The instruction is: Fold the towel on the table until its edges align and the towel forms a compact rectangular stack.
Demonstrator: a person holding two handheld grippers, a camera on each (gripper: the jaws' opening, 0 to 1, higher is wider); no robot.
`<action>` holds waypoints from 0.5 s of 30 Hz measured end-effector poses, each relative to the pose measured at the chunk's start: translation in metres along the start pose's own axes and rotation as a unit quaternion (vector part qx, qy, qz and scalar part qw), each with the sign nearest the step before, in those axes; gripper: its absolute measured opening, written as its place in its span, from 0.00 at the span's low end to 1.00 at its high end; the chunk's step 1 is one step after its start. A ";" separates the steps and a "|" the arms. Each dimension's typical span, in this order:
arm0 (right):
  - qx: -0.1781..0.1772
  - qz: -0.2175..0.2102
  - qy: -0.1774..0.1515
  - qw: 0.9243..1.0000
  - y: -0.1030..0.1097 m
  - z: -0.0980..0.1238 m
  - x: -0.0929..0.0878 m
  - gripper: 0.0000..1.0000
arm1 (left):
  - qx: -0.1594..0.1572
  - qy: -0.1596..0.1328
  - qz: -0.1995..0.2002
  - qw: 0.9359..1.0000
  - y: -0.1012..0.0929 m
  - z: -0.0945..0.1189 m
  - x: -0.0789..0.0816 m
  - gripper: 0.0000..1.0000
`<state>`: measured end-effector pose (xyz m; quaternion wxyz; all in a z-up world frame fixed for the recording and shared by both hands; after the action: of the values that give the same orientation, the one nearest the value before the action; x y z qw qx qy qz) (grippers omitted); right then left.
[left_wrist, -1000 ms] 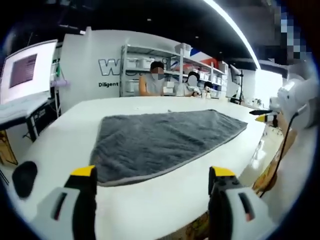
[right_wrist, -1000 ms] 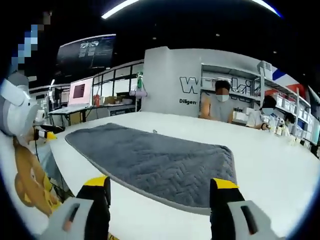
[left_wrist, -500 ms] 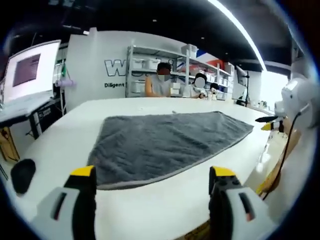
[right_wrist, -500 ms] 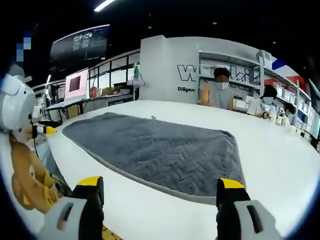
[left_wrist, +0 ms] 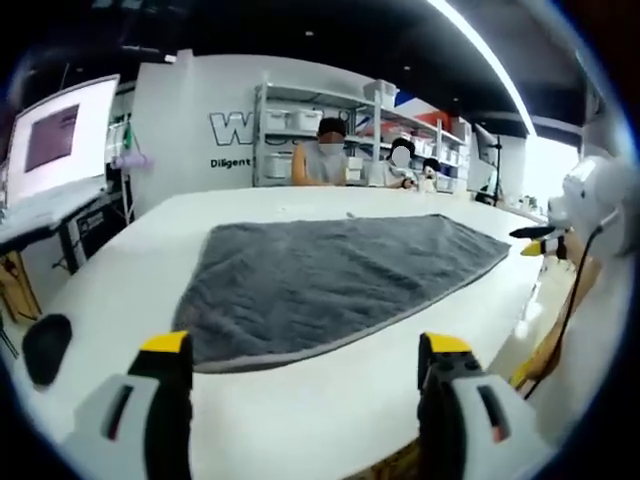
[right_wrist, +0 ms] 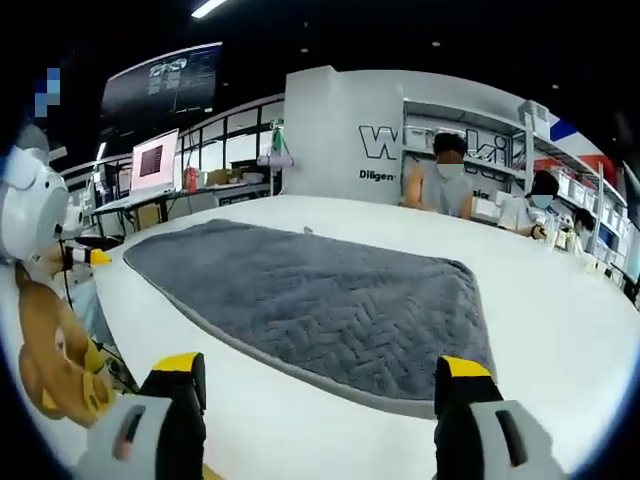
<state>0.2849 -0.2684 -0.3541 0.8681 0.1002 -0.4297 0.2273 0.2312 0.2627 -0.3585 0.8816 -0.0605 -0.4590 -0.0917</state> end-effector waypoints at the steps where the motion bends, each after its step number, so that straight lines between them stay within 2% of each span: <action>1: -0.006 -0.003 0.006 1.000 -0.002 0.000 -0.002 0.99 | 0.000 0.002 0.000 1.000 0.000 0.000 -0.001 0.98; 8: -0.020 -0.005 0.003 1.000 -0.013 0.005 -0.006 0.99 | -0.001 0.033 -0.019 0.999 0.006 -0.004 -0.006 0.98; 15: -0.043 -0.002 0.006 0.999 -0.027 0.014 -0.008 0.99 | 0.008 0.047 -0.036 0.998 0.017 0.000 -0.005 0.98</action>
<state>0.2838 -0.2993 -0.3511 0.8746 0.0626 -0.4337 0.2077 0.2322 0.2796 -0.3625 0.8989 -0.0321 -0.4194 -0.1225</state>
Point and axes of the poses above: the point that each gripper's makers call its tool centre point, and the gripper's own axes: z roughly backward along the fingers, y roughly to its left, x roughly out of its top, the point moved 6 cm from there along z, roughly backward along the fingers, and after that the axes turned 14 degrees about y, right-handed, at the moved point
